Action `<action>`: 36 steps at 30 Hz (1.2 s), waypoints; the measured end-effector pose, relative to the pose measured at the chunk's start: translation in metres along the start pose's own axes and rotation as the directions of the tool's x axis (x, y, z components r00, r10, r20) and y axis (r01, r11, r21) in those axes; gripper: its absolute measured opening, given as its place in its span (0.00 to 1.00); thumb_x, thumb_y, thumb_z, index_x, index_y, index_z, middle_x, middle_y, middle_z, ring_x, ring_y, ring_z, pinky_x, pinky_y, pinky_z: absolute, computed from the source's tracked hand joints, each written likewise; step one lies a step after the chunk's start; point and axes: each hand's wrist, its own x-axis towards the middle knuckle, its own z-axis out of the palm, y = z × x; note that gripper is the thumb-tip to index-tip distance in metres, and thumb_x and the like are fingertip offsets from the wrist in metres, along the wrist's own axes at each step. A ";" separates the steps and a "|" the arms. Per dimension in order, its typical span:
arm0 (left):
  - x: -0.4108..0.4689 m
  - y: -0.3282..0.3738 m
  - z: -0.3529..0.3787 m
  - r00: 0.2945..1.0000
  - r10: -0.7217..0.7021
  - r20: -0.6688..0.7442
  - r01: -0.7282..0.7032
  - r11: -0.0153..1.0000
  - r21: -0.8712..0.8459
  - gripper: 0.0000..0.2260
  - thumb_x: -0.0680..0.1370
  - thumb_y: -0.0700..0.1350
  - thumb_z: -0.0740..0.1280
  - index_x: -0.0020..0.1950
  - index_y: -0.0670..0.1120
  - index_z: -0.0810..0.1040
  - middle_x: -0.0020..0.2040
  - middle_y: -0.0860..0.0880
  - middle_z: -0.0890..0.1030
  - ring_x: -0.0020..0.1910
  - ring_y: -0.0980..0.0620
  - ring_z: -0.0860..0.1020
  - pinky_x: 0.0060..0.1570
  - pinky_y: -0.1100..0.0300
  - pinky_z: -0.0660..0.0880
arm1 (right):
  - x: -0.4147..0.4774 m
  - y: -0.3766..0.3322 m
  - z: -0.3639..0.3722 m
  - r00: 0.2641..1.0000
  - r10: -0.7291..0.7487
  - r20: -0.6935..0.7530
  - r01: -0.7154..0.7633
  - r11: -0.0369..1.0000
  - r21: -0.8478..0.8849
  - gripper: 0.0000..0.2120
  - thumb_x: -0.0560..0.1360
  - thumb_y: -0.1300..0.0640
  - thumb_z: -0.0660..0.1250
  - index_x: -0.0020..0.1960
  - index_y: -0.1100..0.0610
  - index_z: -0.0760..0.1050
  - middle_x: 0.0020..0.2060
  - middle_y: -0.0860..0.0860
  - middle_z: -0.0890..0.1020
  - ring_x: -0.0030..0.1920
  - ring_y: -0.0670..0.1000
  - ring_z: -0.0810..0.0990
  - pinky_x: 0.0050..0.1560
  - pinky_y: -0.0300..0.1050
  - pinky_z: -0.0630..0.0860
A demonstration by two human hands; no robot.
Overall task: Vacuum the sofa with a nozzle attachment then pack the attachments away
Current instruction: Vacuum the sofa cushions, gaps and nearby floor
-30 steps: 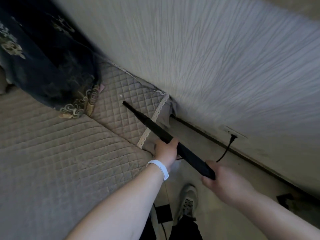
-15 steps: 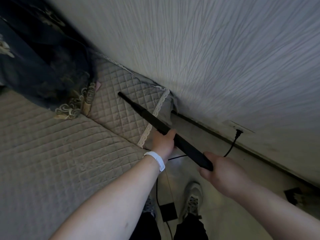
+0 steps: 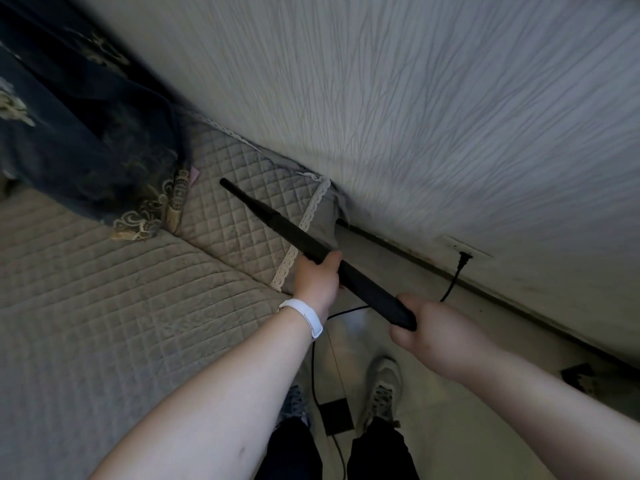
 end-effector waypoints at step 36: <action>-0.345 -0.048 -0.082 0.819 -0.047 0.572 -0.149 0.945 0.290 0.20 0.77 0.47 0.69 0.65 0.43 0.66 0.59 0.42 0.77 0.44 0.50 0.82 0.41 0.58 0.80 | -0.427 -0.041 0.086 0.851 0.420 -0.314 -0.350 0.901 0.256 0.11 0.75 0.40 0.66 0.55 0.43 0.72 0.39 0.45 0.78 0.40 0.47 0.77 0.39 0.45 0.73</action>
